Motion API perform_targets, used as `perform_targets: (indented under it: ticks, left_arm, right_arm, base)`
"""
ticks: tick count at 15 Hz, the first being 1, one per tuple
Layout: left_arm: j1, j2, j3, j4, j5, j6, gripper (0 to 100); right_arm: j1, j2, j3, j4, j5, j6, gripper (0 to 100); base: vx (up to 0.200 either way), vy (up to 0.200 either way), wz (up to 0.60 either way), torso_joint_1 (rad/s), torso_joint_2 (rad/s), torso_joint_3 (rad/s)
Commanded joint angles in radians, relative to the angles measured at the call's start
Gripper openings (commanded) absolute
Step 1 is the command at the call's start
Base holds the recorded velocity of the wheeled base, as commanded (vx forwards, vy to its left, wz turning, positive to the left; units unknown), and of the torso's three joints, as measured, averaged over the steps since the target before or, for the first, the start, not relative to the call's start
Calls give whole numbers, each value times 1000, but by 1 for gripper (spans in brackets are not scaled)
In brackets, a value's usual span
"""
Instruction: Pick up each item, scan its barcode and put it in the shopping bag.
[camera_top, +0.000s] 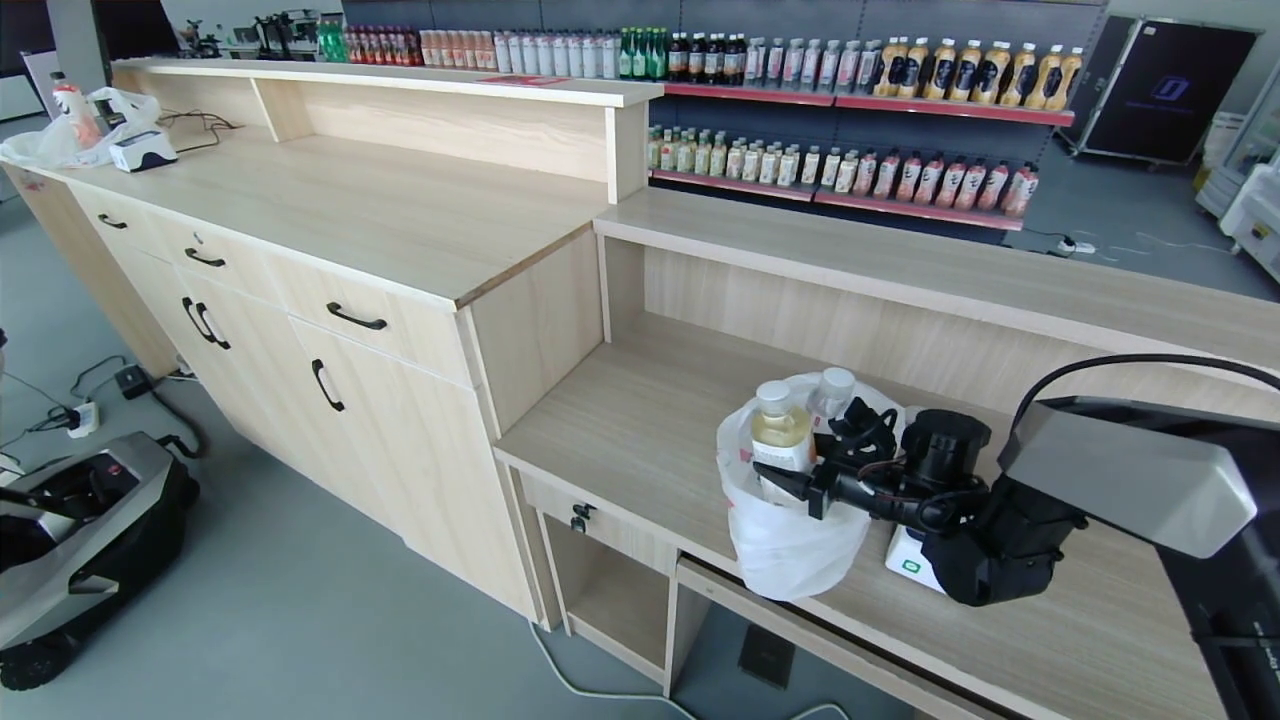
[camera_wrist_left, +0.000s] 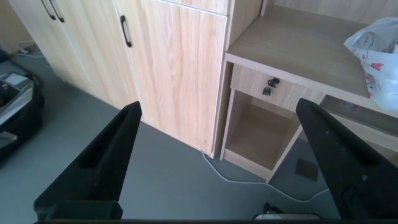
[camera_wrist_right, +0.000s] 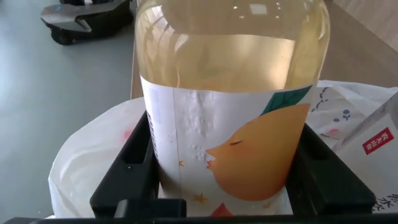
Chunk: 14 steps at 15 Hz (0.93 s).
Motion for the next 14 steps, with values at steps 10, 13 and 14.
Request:
perform_targets:
  ticks: [10, 13, 14]
  left_arm:
    - [0, 0, 0, 0, 0, 0, 100]
    - [0, 0, 0, 0, 0, 0, 100]
    - [0, 0, 0, 0, 0, 0, 100]
  right_arm:
    - [-15, 86, -1, -10, 3, -9, 0]
    - [-19, 89, 9, -10, 3, -9, 0]
    - [-24, 91, 17, -10, 3, -13, 0]
  base:
    - [0, 0, 0, 0, 0, 0]
    - [0, 0, 0, 0, 0, 0]
    - [0, 0, 0, 0, 0, 0]
